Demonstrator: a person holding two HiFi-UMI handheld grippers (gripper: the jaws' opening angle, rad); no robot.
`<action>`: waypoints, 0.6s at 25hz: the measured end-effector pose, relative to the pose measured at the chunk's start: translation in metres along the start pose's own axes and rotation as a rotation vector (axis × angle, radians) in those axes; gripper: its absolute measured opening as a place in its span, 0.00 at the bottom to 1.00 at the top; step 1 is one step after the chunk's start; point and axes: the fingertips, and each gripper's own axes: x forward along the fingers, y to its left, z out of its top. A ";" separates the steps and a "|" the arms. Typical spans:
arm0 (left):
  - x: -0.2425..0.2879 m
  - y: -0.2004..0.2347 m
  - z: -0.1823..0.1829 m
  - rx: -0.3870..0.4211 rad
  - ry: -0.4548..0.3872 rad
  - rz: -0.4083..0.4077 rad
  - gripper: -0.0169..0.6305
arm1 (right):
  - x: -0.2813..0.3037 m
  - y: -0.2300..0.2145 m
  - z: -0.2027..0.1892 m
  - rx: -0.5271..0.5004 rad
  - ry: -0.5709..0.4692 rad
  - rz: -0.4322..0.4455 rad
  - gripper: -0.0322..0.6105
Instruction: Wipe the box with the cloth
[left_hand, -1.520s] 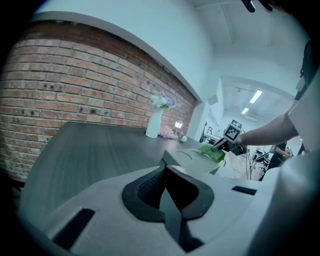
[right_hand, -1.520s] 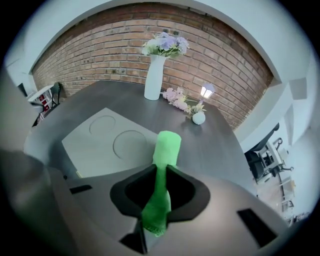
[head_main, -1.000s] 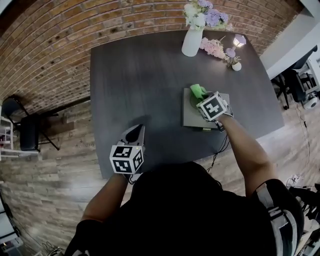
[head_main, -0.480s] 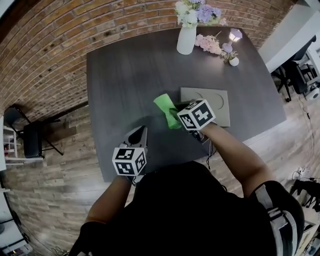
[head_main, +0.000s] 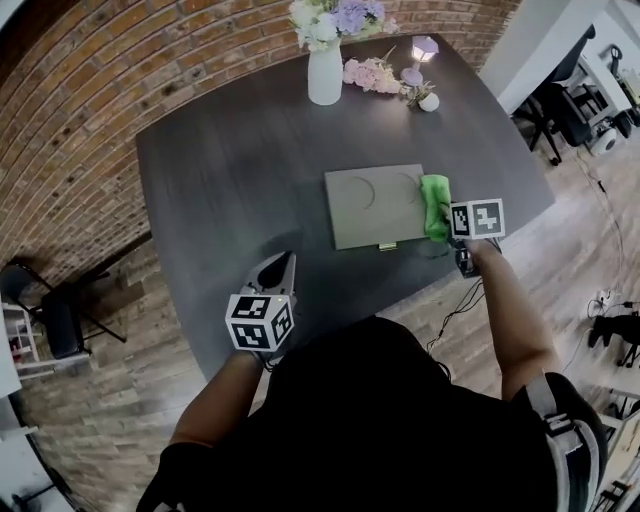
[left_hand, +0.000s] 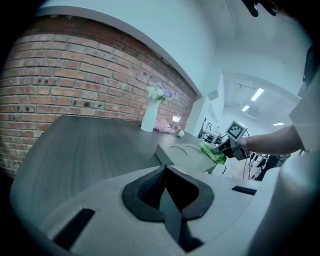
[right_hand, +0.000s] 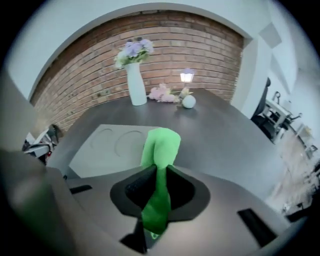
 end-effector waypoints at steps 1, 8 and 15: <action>0.003 -0.003 0.002 0.007 0.000 -0.011 0.04 | -0.006 -0.020 -0.001 0.008 0.000 -0.058 0.14; 0.002 -0.016 0.012 0.026 -0.011 -0.065 0.04 | -0.026 -0.027 -0.002 -0.102 0.024 -0.202 0.14; -0.032 0.012 0.008 -0.016 -0.038 -0.019 0.04 | -0.010 0.123 -0.047 -0.382 0.170 -0.101 0.14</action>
